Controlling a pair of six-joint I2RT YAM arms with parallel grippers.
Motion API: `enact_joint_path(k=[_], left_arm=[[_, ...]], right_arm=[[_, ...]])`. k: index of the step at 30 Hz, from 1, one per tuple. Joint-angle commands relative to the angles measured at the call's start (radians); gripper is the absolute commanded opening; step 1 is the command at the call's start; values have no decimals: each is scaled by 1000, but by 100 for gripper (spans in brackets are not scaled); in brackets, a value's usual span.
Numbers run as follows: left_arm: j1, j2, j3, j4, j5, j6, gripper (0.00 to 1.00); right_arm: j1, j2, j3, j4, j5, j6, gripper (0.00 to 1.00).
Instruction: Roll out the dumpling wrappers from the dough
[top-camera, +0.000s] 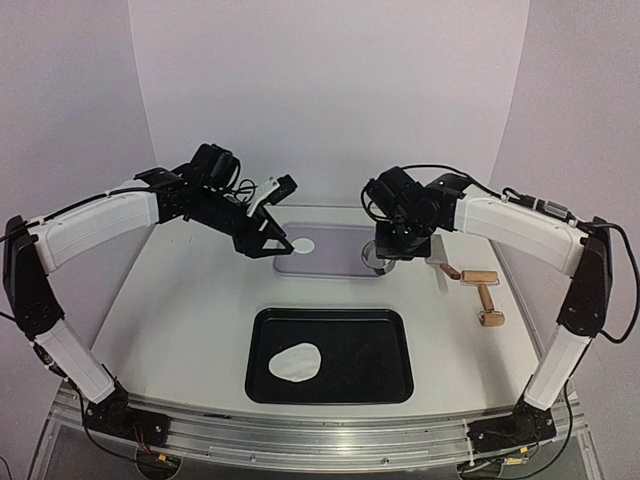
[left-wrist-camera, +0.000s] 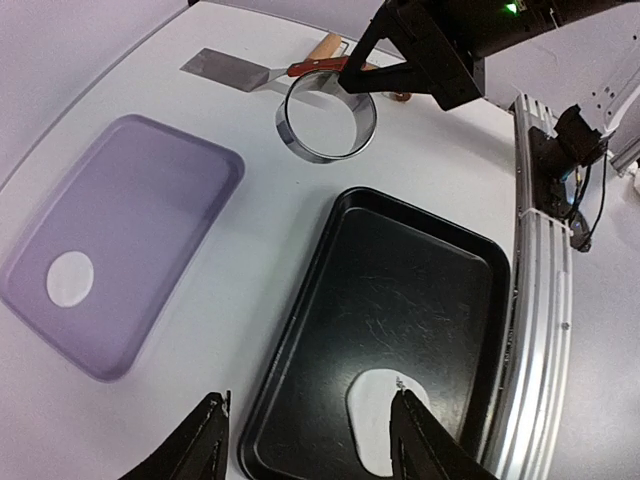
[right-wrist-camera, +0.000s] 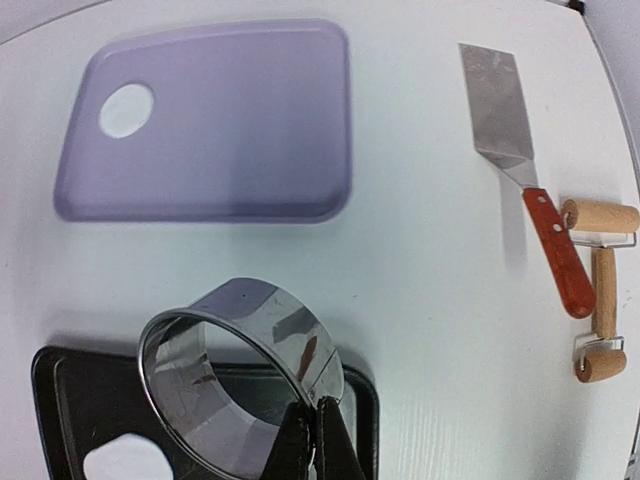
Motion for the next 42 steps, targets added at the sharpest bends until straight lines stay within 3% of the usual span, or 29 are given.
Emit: enact_joint_path(k=[1, 8, 16, 21, 26, 34, 42], left_arm=[[6, -147, -111, -13, -14, -226, 55], [6, -274, -260, -47, -183, -454, 56], [-57, -478, -531, 153, -156, -719, 50], [-142, -454, -657, 224, -195, -874, 47], [-203, -408, -720, 291, -200, -932, 44], [-253, -309, -752, 385, -201, -903, 45], [-253, -209, -721, 330, -241, -876, 37]], right_arm=[[114, 17, 97, -49, -103, 39, 0], [299, 180, 197, -56, -219, 252, 0], [437, 264, 206, -38, -221, 400, 0], [456, 233, 95, 32, -190, 476, 0], [473, 201, 13, 117, -168, 529, 0], [489, 199, -22, 188, -139, 556, 0], [500, 156, -88, 256, -127, 574, 0]])
